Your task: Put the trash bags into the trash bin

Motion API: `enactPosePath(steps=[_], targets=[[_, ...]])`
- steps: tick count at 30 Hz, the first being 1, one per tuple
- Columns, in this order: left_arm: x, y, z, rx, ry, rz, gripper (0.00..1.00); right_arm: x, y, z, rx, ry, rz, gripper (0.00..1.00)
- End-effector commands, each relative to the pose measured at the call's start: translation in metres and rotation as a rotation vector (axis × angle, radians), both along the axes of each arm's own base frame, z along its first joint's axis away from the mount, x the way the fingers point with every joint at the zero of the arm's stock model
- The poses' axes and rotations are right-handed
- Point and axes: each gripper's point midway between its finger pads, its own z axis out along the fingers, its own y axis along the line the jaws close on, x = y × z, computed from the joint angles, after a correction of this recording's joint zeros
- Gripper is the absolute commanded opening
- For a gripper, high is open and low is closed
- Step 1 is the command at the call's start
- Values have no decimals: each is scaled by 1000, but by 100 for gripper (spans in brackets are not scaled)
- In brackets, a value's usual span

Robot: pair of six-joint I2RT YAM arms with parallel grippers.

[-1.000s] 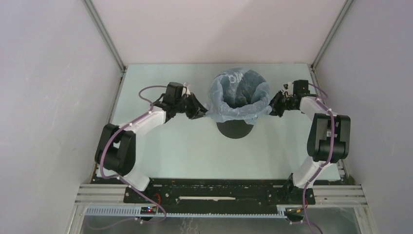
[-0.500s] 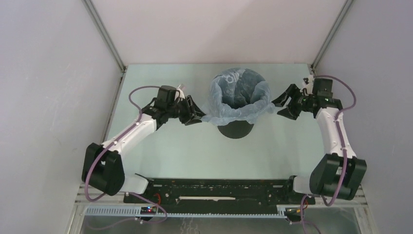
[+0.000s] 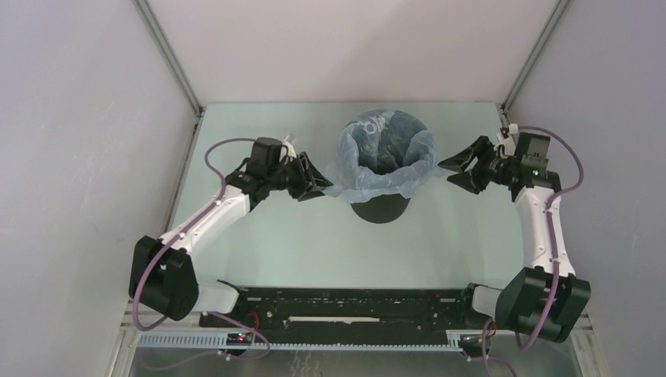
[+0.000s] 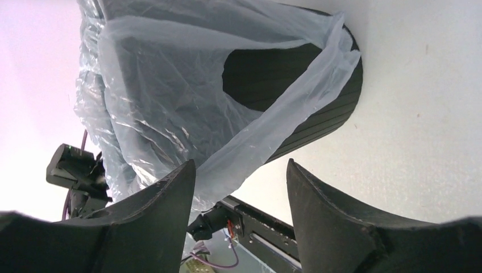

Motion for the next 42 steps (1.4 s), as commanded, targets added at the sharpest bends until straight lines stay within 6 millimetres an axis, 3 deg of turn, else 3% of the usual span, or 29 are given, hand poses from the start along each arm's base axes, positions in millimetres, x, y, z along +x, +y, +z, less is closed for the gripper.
enactPosePath(steps=[1,6,9,11,13,17,22,29,35,37,42], targets=[[6,-4,-6,-1,-4,-1,43,1,11,-2,54,-65,14,66],[26,-7,-15,49,-15,-8,30,-8,7,-47,8,-8,6,59],[31,-9,-13,64,-18,-17,28,-13,-8,-58,-90,11,-9,60],[32,-6,-6,76,-42,-12,28,-18,-14,-46,-158,1,-12,62],[30,-3,0,88,-56,-13,28,-24,-14,-21,-200,-36,-11,65],[22,2,7,96,-75,-17,29,-51,1,9,-203,-57,2,69],[16,4,15,89,-82,-16,30,-63,22,25,-163,-104,51,70],[16,1,22,67,-76,-16,30,-38,50,19,-130,-111,121,71],[18,1,24,64,-80,-6,30,-19,56,-20,-153,-80,126,71],[19,2,22,72,-80,0,29,-16,51,-43,-194,-50,120,71],[21,2,12,86,-63,-4,28,-44,39,-102,-291,45,154,68]])
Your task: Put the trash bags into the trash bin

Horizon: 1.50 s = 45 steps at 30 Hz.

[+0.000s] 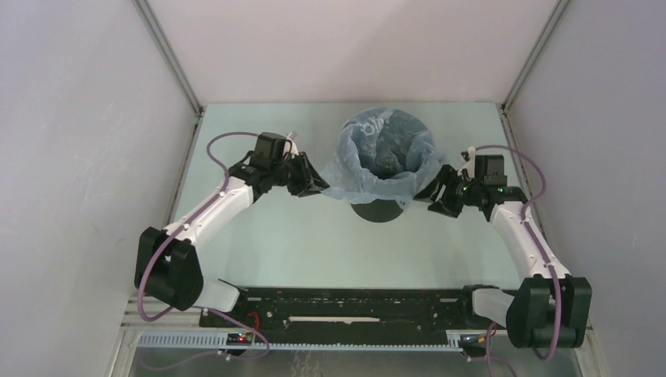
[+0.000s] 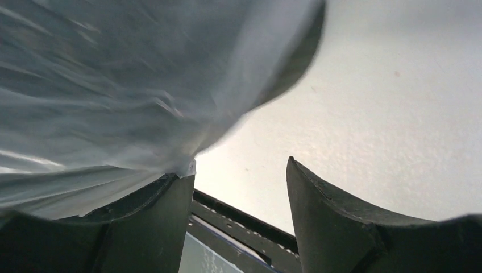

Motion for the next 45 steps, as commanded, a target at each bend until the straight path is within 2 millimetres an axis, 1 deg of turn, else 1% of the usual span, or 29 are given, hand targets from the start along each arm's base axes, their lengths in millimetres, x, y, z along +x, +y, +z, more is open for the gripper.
enactPosePath(steps=[1,3,5,9,11,12,14,16,18,20,22,24,25,27,28,30,31,32,35,37,41,43,45], targets=[[11,-5,23,-16,-73,-4,28,-16,-15,-34,-128,0,20,68],[12,-5,27,-17,-82,-3,27,-23,-18,-25,-158,-37,25,67],[13,-4,32,-18,-99,3,27,-27,-19,-5,-162,-99,18,69],[12,-4,38,-27,-113,3,29,-37,-16,21,-143,-130,19,74],[10,-3,41,-31,-117,3,31,-41,-16,35,-145,-134,17,75],[10,-2,41,-28,-125,7,33,-43,-16,45,-146,-145,16,75],[8,1,40,-14,-130,10,38,-46,-17,71,-149,-197,11,76],[4,2,37,-13,-119,4,38,-46,-19,102,-161,-264,-5,75],[0,2,35,-20,-110,5,35,-42,-23,139,-182,-341,-25,72],[-2,2,36,-26,-112,5,34,-37,-16,172,-189,-413,1,69],[-3,2,36,-26,-114,4,33,-23,-8,196,-195,-456,25,67],[-3,2,33,-27,-107,6,33,-6,6,210,-211,-479,64,61],[-3,1,32,-31,-102,6,33,10,13,215,-233,-481,80,59],[-3,0,30,-41,-95,6,33,31,29,214,-285,-474,114,57],[-3,0,28,-40,-92,9,32,42,37,210,-322,-461,123,57],[-2,0,25,-40,-89,12,32,63,48,194,-411,-430,135,54],[-2,0,24,-40,-85,14,32,70,59,184,-454,-419,158,53],[-2,-1,24,-45,-82,15,32,77,66,175,-492,-406,171,53],[0,-3,27,-60,-89,19,32,96,81,137,-587,-341,204,50],[1,-3,30,-63,-94,22,32,102,90,111,-627,-298,230,47],[4,-5,32,-69,-94,24,32,104,104,54,-683,-238,293,44],[5,-6,31,-76,-88,25,31,107,111,34,-683,-250,307,42],[7,-8,30,-81,-82,24,30,112,114,12,-664,-238,308,40]])
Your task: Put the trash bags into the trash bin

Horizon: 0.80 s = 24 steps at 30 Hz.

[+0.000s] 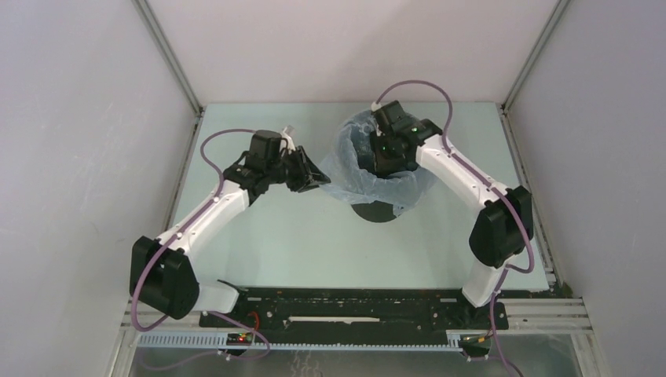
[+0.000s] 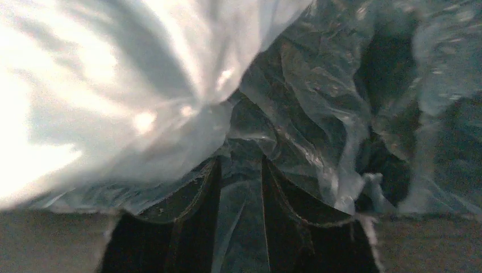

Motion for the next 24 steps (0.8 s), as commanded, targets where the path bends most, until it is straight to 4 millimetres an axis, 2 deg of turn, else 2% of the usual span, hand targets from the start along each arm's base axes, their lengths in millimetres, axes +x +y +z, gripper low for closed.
enactPosePath(steps=[1,4,8,13,19,22,24], targets=[[4,-8,3,-32,-7,-11,29,23,7,-19,26,-85,1,39],[8,-8,-4,-16,3,-4,23,27,11,-46,28,-60,-5,37],[15,-10,-20,-5,35,0,16,35,16,-68,60,-59,-23,37],[23,-12,-24,-1,34,13,11,39,10,-96,43,-47,-56,37],[28,-15,-30,6,48,6,5,39,13,-126,36,-6,-35,45],[28,-16,-39,13,68,-5,1,37,17,-125,51,20,-22,49],[29,-16,-41,20,68,-6,0,35,19,-106,72,11,-19,55]])
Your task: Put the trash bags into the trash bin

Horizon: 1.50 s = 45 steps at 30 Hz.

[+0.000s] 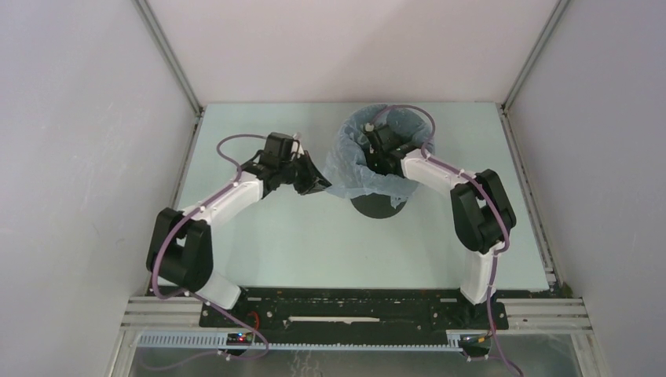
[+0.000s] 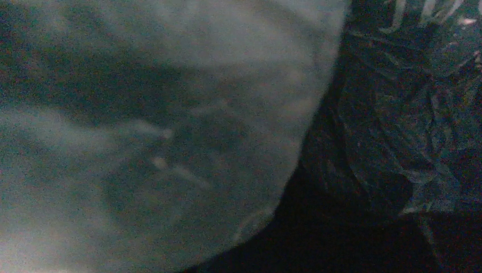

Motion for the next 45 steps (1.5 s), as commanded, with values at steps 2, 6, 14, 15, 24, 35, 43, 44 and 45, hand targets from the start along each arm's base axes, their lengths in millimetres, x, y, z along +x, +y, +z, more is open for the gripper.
enactPosePath(steps=[2,6,14,15,24,35,43,44,45], targets=[[11,-6,10,-8,-46,-13,0,5,7,37,69,-20,6,59],[14,-7,10,2,-55,-24,0,-7,0,90,87,-42,8,69],[9,-7,19,-10,-76,-39,0,-33,-9,124,126,-53,30,72],[9,-7,21,-14,-77,-42,0,-34,-8,121,127,-49,35,69],[10,-12,32,-47,-78,-49,0,-18,3,48,73,51,1,29],[15,-17,29,-58,-54,-50,0,1,14,-33,45,70,-37,27],[21,-20,32,-64,-58,-54,0,-4,13,-52,41,109,-35,38],[20,-20,33,-67,-58,-55,0,-4,14,-52,43,108,-29,41],[20,-21,34,-70,-59,-56,0,-3,14,-52,44,106,-25,42]])
